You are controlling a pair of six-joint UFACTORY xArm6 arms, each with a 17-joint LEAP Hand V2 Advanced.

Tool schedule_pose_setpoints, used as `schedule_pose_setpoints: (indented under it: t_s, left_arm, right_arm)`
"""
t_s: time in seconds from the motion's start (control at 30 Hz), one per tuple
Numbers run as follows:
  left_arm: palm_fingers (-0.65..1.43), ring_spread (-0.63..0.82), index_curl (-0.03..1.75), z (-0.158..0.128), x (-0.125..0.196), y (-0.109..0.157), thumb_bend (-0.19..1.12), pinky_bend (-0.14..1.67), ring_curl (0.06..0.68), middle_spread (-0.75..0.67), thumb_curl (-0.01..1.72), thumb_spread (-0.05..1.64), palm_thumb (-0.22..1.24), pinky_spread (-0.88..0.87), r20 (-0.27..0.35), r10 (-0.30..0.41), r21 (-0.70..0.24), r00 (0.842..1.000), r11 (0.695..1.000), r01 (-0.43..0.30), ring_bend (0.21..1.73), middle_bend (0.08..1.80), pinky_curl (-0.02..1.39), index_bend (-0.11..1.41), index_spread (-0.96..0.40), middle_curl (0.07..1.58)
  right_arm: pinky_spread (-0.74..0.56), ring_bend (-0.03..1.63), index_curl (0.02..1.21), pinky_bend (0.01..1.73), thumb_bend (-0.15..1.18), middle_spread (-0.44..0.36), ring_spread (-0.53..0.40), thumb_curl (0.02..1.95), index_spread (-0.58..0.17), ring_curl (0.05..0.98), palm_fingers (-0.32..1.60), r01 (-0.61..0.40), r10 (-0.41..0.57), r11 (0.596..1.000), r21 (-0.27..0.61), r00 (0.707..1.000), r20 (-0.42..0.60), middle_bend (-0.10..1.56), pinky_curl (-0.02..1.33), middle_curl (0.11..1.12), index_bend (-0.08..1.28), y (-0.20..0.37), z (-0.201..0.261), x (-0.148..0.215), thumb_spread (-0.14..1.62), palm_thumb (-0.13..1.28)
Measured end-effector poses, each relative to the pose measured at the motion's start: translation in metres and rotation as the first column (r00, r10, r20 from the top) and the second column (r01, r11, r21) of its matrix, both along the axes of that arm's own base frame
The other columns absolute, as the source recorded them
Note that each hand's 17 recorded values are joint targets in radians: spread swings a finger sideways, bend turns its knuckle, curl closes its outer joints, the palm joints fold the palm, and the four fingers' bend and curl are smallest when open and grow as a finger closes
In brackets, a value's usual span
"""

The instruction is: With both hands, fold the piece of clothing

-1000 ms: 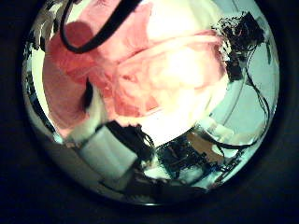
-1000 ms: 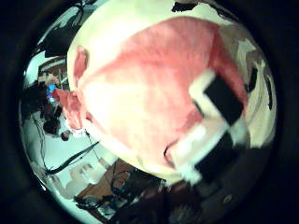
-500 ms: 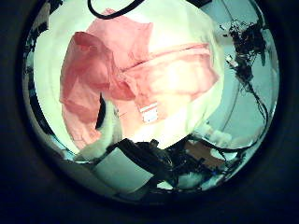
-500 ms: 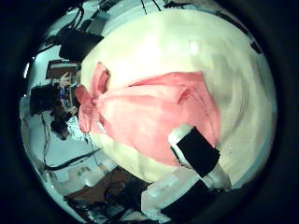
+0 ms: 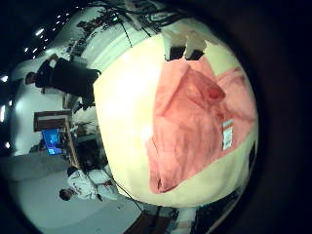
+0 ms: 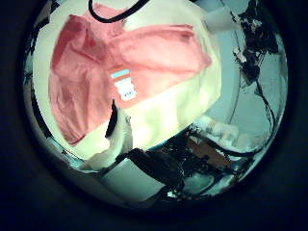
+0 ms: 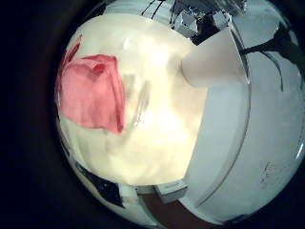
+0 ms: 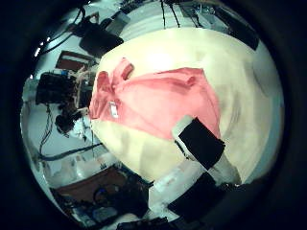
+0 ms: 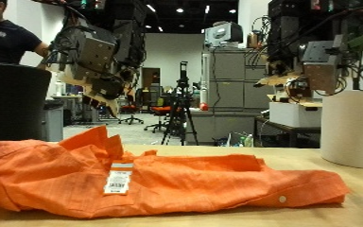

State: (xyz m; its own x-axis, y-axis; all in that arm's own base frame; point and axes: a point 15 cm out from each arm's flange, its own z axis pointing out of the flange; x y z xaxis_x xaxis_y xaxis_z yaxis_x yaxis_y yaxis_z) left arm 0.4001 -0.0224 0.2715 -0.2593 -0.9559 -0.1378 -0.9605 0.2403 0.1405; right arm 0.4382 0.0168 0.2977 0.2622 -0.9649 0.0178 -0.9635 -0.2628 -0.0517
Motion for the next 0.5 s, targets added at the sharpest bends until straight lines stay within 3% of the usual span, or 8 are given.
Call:
schedule_pose_setpoints:
  t_s: [0.2, 0.27, 0.37, 0.5]
  left_arm:
    - [-0.05, 0.49, 0.26, -0.009, -0.034, -0.011, -0.02, 0.41, 0.241, 0.35, 0.37, 1.12, 0.5, 0.46, -0.037, -0.018, -0.01, 0.999, 1.0, 0.017, 0.56, 0.18, 0.36, 0.13, 0.07, 0.32]
    - [-0.05, 0.49, 0.25, -0.012, -0.047, -0.017, -0.02, 0.4, 0.238, 0.35, 0.37, 1.12, 0.5, 0.46, -0.057, -0.026, -0.017, 0.998, 1.0, 0.025, 0.56, 0.19, 0.35, 0.14, 0.07, 0.31]
    - [-0.04, 0.49, 0.24, -0.017, -0.061, -0.02, -0.02, 0.4, 0.235, 0.36, 0.37, 1.12, 0.5, 0.46, -0.087, -0.029, -0.021, 0.996, 0.999, 0.028, 0.55, 0.19, 0.35, 0.13, 0.07, 0.31]
    - [-0.04, 0.5, 0.24, -0.027, -0.072, -0.021, -0.02, 0.4, 0.235, 0.36, 0.36, 1.12, 0.5, 0.46, -0.115, -0.027, -0.026, 0.993, 0.999, 0.024, 0.56, 0.19, 0.34, 0.14, 0.07, 0.3]
  right_arm:
    - [0.37, 0.3, 0.37, 0.21, -0.01, 0.056, 0.197, 0.29, -0.336, 0.259, 0.2, -0.03, 0.029, 1.0, -0.008, 0.998, -0.056, 0.17, 0.37, 0.32, 0.19, -0.003, -0.025, -0.037, 1.37, 0.67]
    - [0.37, 0.2, 0.38, 0.24, -0.01, 0.081, 0.197, 0.29, -0.326, 0.24, 0.16, -0.061, 0.06, 0.998, -0.008, 0.995, -0.079, 0.17, 0.38, 0.32, 0.22, -0.003, -0.033, -0.044, 1.37, 0.67]
    - [0.35, 0.11, 0.4, 0.3, -0.01, 0.026, 0.195, 0.29, -0.313, 0.19, 0.09, -0.094, 0.093, 0.996, -0.006, 0.989, -0.112, 0.18, 0.39, 0.31, 0.27, -0.01, -0.047, -0.051, 1.36, 0.69]
    - [0.32, 0.15, 0.39, 0.3, -0.02, 0.022, 0.192, 0.3, -0.318, 0.162, 0.06, -0.135, 0.133, 0.991, 0.002, 0.974, -0.181, 0.2, 0.38, 0.31, 0.25, -0.019, -0.074, -0.059, 1.32, 0.67]
